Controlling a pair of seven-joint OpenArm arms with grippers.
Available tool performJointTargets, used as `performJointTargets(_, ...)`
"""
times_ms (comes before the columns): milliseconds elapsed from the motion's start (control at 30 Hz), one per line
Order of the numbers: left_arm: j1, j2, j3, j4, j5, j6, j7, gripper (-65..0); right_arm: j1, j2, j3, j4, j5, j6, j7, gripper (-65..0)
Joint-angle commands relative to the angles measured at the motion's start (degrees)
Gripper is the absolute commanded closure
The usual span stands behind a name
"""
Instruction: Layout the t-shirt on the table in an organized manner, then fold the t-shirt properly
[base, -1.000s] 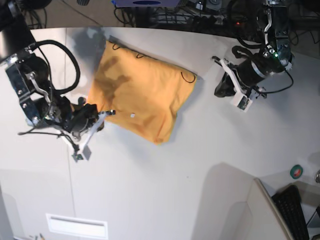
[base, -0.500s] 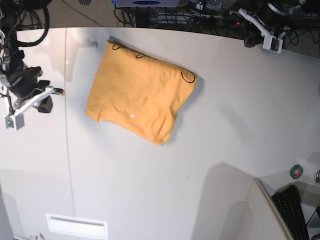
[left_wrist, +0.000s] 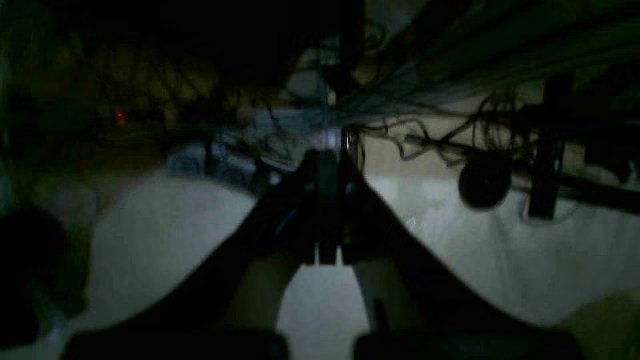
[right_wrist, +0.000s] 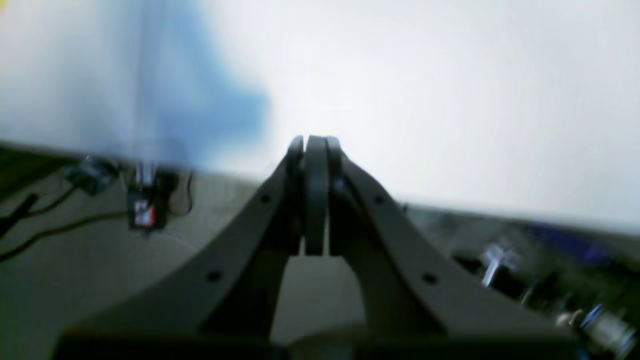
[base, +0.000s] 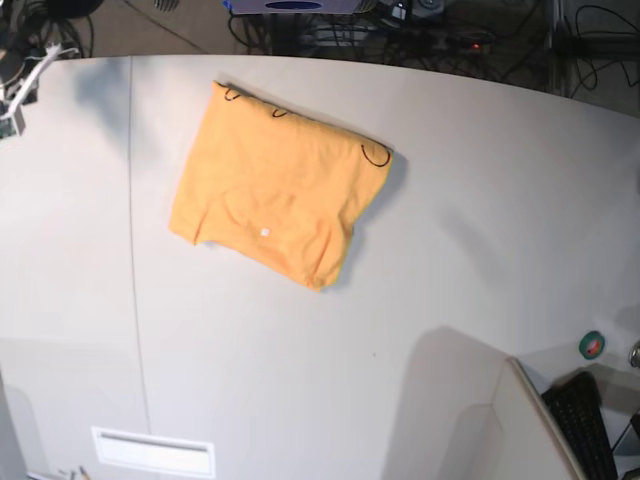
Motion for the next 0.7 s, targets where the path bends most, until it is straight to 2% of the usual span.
performJointTargets(0, -0.7, -1.4, 0.3, -4.3, 2.0, 1.4, -3.0, 0.0, -1.5, -0.6, 1.2, -0.8, 0.0, -0.2, 0.0, 0.0)
performJointTargets(200, -9.5, -5.2, 8.7, -29.4, 16.2, 14.9, -13.3, 0.0, -5.5, -6.0, 5.2, -9.8, 0.0, -0.1, 1.1, 0.0)
performJointTargets(333, -13.5, -5.4, 14.2, -36.0, 20.7, 23.4, -13.9, 0.0, -8.5, -7.5, 1.9, -17.2, 0.0, -0.1, 5.5, 0.0)
performJointTargets(400, -13.8, -5.3, 15.7, -36.4, 20.7, 25.2, -13.9, 0.0, -8.3, -7.5, -0.1, -21.5, 0.0, -0.1, 5.9, 0.0)
performJointTargets(533, -15.0, -5.4, 16.2, -36.9, 21.0, 25.5, -13.8, 0.0, -3.1, -7.8, -7.2, -39.9, 0.2, -0.1, 7.3, 0.0)
performJointTargets(600, -16.5, -5.5, 16.3, -39.5, 21.1, 25.5, -11.4, 0.0, 1.6, -7.8, -12.8, -52.8, 0.2, -0.1, 11.0, 0.0)
performJointTargets(667, -19.5, -5.5, 16.9, -41.6, 21.1, 25.5, -6.2, 0.0, 6.3, -9.4, -17.4, -65.2, 0.3, -0.1, 18.2, 0.0)
